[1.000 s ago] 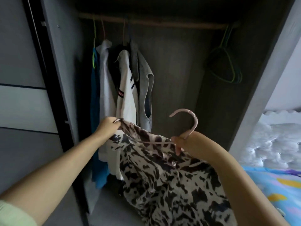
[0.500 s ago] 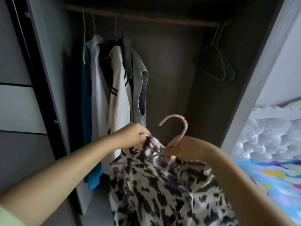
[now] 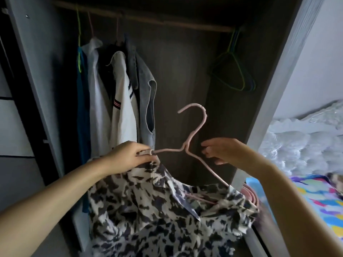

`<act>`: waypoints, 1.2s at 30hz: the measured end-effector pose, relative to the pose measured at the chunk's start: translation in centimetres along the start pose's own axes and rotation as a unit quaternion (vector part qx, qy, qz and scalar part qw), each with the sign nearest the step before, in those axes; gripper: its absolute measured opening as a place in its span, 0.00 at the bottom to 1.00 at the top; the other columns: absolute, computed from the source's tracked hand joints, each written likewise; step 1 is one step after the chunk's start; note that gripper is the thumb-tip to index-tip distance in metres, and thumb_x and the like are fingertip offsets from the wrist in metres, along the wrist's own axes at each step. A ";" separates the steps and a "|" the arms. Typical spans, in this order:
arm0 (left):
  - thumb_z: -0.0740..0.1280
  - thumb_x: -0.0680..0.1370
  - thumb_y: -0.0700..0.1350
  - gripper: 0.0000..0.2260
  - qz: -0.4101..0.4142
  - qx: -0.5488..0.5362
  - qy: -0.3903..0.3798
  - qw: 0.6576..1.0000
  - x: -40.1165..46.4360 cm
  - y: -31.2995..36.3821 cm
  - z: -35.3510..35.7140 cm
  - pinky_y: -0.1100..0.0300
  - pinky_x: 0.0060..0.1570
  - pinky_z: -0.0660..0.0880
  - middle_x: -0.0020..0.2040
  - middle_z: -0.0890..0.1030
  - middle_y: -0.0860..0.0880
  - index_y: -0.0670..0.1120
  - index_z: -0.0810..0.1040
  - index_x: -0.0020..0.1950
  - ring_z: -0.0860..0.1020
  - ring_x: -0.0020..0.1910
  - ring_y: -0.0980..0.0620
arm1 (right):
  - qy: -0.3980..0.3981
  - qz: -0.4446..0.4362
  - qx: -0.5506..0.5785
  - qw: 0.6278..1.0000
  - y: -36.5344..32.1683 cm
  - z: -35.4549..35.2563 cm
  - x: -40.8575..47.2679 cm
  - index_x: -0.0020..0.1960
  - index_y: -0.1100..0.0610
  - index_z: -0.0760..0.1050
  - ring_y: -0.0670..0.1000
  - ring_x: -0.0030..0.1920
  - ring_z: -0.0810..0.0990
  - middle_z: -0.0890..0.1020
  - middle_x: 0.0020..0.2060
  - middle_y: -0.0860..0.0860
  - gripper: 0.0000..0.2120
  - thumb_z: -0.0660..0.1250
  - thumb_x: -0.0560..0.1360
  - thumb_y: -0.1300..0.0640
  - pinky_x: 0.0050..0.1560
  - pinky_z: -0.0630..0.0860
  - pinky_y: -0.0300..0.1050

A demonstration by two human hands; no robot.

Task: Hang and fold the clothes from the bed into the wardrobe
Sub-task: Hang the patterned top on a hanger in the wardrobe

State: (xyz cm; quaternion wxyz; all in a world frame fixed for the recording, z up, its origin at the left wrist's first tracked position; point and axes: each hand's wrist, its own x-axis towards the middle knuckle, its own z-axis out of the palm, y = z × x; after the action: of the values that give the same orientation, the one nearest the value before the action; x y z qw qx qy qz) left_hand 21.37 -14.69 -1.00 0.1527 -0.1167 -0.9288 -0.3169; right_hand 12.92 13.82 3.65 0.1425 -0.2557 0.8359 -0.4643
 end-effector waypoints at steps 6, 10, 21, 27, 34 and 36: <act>0.61 0.67 0.74 0.27 -0.030 0.027 0.024 0.999 -0.6 -2.2 0.6 0.62 0.30 0.57 0.24 0.66 0.56 0.49 0.74 0.32 0.64 0.26 0.57 | -0.070 0.116 -0.456 0.880 7.4 1.2 0.5 0.51 0.59 0.79 0.50 0.43 0.74 0.76 0.40 0.53 0.20 0.56 0.80 0.45 0.44 0.69 0.40; 0.55 0.61 0.80 0.31 -0.012 0.040 0.026 0.999 -0.7 -2.2 1.0 0.58 0.31 0.58 0.25 0.66 0.55 0.55 0.77 0.37 0.64 0.26 0.56 | -0.136 0.240 -0.308 0.911 7.4 1.6 0.1 0.45 0.56 0.75 0.47 0.33 0.75 0.76 0.35 0.50 0.10 0.59 0.80 0.53 0.28 0.72 0.33; 0.55 0.72 0.71 0.26 0.091 0.167 -0.005 0.982 -1.2 -0.7 0.2 0.65 0.29 0.62 0.30 0.72 0.55 0.49 0.76 0.37 0.69 0.28 0.58 | -0.199 0.154 -0.363 0.897 8.4 3.7 -0.5 0.54 0.60 0.76 0.50 0.43 0.74 0.74 0.38 0.48 0.08 0.61 0.79 0.59 0.36 0.70 0.32; 0.50 0.83 0.55 0.13 -0.028 0.450 -0.109 0.886 -0.4 0.7 2.9 0.56 0.36 0.66 0.31 0.64 0.52 0.46 0.66 0.54 0.72 0.36 0.44 | 0.028 0.099 -0.464 0.880 8.7 2.8 -0.1 0.63 0.61 0.67 0.56 0.45 0.74 0.75 0.49 0.58 0.13 0.57 0.79 0.61 0.45 0.68 0.43; 0.54 0.82 0.54 0.13 -0.011 0.373 0.038 0.927 0.7 1.7 4.8 0.55 0.29 0.64 0.29 0.66 0.50 0.45 0.66 0.45 0.71 0.30 0.45 | 0.048 0.026 -0.358 0.932 7.8 5.6 -0.7 0.65 0.60 0.65 0.57 0.51 0.78 0.77 0.51 0.55 0.19 0.63 0.76 0.56 0.47 0.72 0.46; 0.57 0.81 0.55 0.15 0.017 0.291 0.078 0.953 0.4 1.4 4.9 0.55 0.27 0.60 0.26 0.65 0.52 0.45 0.68 0.43 0.68 0.26 0.48 | 0.042 -0.037 -0.233 0.971 7.0 6.8 -2.0 0.56 0.56 0.67 0.50 0.42 0.78 0.78 0.43 0.49 0.10 0.63 0.77 0.57 0.44 0.75 0.42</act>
State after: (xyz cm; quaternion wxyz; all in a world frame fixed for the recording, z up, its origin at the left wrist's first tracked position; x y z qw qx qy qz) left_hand 20.44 -10.55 -3.78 0.2572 -0.0575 -0.9639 -0.0380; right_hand 15.70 13.24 -5.87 0.0263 -0.2931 0.9161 -0.2724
